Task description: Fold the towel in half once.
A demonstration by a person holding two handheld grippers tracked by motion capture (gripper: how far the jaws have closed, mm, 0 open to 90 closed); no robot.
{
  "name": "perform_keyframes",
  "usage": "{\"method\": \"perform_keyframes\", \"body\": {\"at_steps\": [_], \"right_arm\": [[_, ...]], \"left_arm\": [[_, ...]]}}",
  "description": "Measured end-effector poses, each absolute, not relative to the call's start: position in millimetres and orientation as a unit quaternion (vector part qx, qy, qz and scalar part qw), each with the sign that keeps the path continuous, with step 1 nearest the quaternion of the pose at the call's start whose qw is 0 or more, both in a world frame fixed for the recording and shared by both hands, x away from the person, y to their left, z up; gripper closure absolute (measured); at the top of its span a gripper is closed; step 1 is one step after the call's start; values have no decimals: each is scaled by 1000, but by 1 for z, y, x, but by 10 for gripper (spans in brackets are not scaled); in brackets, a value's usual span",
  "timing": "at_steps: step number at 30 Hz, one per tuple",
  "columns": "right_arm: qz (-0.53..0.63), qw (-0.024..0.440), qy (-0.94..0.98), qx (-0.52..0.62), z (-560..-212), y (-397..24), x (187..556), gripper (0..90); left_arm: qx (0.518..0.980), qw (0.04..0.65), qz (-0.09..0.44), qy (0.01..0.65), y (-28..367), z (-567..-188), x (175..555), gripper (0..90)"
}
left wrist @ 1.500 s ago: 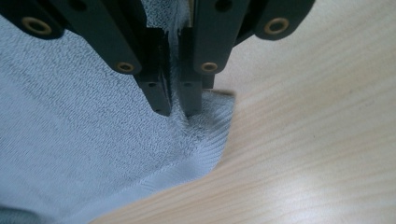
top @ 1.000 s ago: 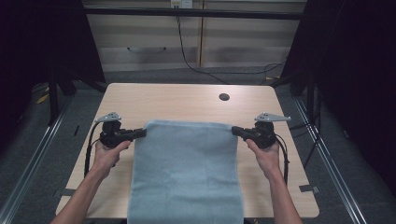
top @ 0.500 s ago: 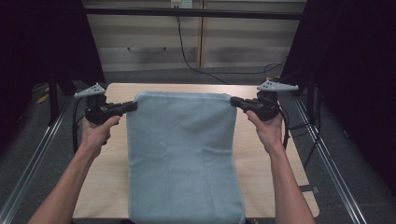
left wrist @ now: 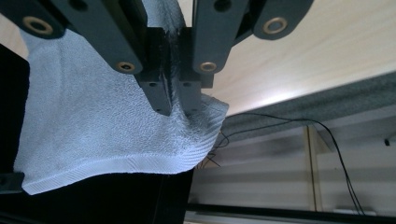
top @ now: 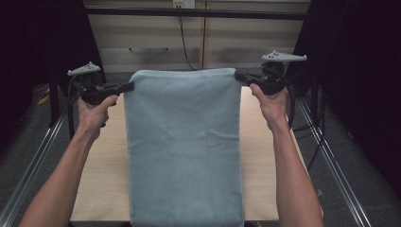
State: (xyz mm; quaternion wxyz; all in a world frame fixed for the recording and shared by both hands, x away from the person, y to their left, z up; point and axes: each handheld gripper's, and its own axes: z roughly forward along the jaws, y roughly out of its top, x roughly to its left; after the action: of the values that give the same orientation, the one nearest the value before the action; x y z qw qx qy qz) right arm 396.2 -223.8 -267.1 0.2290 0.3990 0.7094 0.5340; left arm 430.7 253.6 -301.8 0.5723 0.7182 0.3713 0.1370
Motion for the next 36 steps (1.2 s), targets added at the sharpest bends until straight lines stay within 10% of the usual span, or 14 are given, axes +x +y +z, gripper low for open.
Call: {"method": "perform_keyframes", "body": {"at_steps": [12,36], "right_arm": [[554,252,691,390,-233,-223,401,883],[566,194,728,335,-311,-237,248,882]], "left_arm": [[711,596,155,339,253,-262,428,856],[756,578,106,289,263,-340,265,854]]}}
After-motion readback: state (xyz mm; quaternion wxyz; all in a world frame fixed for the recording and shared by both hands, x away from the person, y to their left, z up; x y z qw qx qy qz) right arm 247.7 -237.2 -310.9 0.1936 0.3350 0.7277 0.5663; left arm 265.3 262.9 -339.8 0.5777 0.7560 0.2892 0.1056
